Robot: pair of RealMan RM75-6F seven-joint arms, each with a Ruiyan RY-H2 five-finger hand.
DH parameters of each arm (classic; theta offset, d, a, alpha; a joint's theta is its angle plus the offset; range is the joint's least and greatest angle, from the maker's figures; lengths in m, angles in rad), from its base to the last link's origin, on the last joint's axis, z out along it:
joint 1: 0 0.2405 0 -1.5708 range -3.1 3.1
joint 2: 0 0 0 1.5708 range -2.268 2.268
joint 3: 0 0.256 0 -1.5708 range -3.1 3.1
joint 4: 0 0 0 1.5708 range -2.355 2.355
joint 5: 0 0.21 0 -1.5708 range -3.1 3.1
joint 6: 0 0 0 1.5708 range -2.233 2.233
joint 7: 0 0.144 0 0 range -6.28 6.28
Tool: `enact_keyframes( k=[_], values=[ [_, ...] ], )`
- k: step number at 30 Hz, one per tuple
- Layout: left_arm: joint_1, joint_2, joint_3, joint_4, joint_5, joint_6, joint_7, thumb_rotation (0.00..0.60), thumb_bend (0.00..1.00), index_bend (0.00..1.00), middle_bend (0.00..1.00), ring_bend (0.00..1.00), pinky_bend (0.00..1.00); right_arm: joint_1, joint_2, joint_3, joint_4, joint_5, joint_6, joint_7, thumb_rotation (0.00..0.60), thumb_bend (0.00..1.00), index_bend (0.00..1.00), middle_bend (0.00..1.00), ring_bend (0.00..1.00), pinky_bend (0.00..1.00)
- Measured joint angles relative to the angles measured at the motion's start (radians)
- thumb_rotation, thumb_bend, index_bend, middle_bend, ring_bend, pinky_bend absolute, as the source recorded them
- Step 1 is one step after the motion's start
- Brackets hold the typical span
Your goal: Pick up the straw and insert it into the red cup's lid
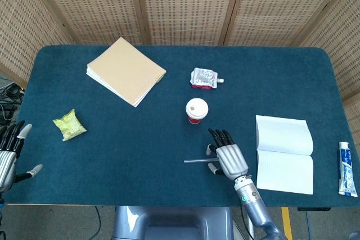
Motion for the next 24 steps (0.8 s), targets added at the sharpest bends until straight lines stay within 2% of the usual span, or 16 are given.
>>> enact_keyframes(
  k=[10, 24],
  values=[
    [-0.003, -0.002, -0.002, 0.007, -0.010, -0.008, -0.010, 0.600, 0.05, 0.00, 0.00, 0.00, 0.00, 0.038, -0.090, 0.002, 0.118, 0.043, -0.036, 0.045, 0.600, 0.49, 0.51, 0.12, 0.00, 0.00],
    [-0.010, -0.007, 0.000, 0.009, -0.014, -0.024, 0.001, 0.600, 0.05, 0.00, 0.00, 0.00, 0.00, 0.067, -0.127, 0.002, 0.170, 0.069, -0.061, 0.078, 0.600, 0.49, 0.54, 0.13, 0.00, 0.00]
  ],
)
